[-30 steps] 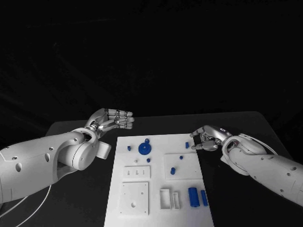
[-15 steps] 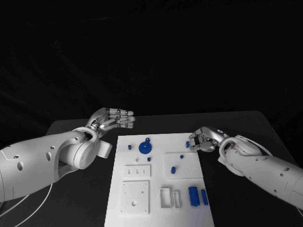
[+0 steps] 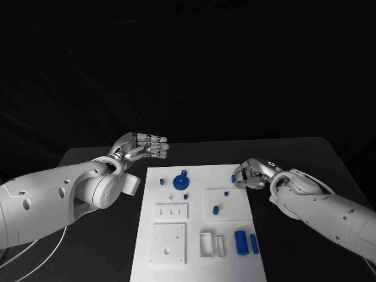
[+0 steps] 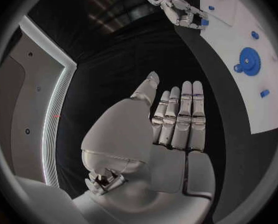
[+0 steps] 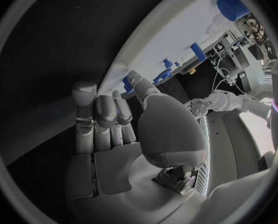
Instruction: Assemble the parts on the task board
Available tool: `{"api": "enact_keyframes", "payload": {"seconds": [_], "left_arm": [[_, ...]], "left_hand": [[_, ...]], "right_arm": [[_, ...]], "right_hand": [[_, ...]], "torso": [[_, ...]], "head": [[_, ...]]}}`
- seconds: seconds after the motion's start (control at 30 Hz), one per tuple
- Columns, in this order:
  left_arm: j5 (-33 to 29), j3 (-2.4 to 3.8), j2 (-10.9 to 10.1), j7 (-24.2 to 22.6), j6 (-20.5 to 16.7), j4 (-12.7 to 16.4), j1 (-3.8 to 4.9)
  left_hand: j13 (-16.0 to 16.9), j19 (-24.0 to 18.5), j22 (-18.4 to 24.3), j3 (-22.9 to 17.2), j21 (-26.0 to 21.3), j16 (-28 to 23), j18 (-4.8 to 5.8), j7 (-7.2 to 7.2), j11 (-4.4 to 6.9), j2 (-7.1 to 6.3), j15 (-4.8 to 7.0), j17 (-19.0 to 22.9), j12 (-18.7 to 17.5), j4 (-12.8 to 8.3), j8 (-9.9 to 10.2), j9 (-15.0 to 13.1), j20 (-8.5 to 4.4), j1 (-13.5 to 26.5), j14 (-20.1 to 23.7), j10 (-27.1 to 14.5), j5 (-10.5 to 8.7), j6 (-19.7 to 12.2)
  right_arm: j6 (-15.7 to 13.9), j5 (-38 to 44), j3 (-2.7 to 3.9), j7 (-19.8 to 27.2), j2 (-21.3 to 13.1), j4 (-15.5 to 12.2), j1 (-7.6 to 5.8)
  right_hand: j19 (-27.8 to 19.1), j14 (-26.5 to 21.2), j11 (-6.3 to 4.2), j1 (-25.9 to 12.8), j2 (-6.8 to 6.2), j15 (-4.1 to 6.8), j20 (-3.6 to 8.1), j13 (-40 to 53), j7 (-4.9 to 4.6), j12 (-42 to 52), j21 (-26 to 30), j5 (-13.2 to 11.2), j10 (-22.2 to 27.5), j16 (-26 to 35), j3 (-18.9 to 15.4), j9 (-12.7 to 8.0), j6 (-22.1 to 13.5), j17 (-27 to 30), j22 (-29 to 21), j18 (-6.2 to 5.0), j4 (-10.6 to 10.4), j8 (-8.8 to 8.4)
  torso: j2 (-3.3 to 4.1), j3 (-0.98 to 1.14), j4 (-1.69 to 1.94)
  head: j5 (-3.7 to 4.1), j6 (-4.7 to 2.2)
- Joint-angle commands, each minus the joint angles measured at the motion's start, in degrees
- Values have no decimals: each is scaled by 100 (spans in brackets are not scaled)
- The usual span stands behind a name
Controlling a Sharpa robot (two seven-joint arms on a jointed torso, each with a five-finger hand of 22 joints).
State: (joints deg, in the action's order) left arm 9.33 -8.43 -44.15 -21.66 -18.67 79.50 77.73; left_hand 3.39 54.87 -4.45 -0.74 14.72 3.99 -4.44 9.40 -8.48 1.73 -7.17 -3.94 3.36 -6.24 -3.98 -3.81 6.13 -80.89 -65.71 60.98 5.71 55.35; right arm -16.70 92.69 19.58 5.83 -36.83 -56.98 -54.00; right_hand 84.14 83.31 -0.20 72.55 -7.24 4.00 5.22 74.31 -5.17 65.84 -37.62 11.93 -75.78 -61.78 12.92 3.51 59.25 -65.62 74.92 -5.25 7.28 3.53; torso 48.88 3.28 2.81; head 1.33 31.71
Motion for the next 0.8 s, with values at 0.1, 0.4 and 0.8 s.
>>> {"api": "enact_keyframes", "payload": {"seconds": [0.1,0.4,0.8], "left_arm": [[15,5,2,-60,76,24,2],[15,5,1,-59,80,29,2],[15,5,-11,-57,78,32,3]], "left_hand": [[5,6,6,31,16,-23,9,1,-6,34,-14,0,-4,-6,25,3,38,-24,42,-47,28,-24],[5,6,6,31,16,-23,9,1,-6,34,-14,0,-4,-6,25,3,38,-24,42,-47,28,-24],[5,6,6,31,16,-23,9,1,-6,34,-14,0,-4,-6,25,3,38,-24,42,-47,28,-24]], "right_arm": [[57,89,2,-8,29,11,10],[57,89,2,-2,87,31,13],[47,89,2,8,171,72,20]], "right_hand": [[284,15,9,-65,24,3,2,5,-13,26,-33,-45,-30,-40,33,7,35,-11,102,12,-15,1],[285,17,6,-78,64,5,3,17,-5,46,-48,-97,-41,-52,49,8,73,-22,107,14,-25,4],[284,16,15,-141,163,-1,0,21,-9,48,-57,-415,-32,-55,362,7,208,-26,110,13,29,1]], "torso": [[-4,5,-7],[-4,10,-8],[-7,12,-7]], "head": [[-14,8],[-30,6],[-89,-2]]}}
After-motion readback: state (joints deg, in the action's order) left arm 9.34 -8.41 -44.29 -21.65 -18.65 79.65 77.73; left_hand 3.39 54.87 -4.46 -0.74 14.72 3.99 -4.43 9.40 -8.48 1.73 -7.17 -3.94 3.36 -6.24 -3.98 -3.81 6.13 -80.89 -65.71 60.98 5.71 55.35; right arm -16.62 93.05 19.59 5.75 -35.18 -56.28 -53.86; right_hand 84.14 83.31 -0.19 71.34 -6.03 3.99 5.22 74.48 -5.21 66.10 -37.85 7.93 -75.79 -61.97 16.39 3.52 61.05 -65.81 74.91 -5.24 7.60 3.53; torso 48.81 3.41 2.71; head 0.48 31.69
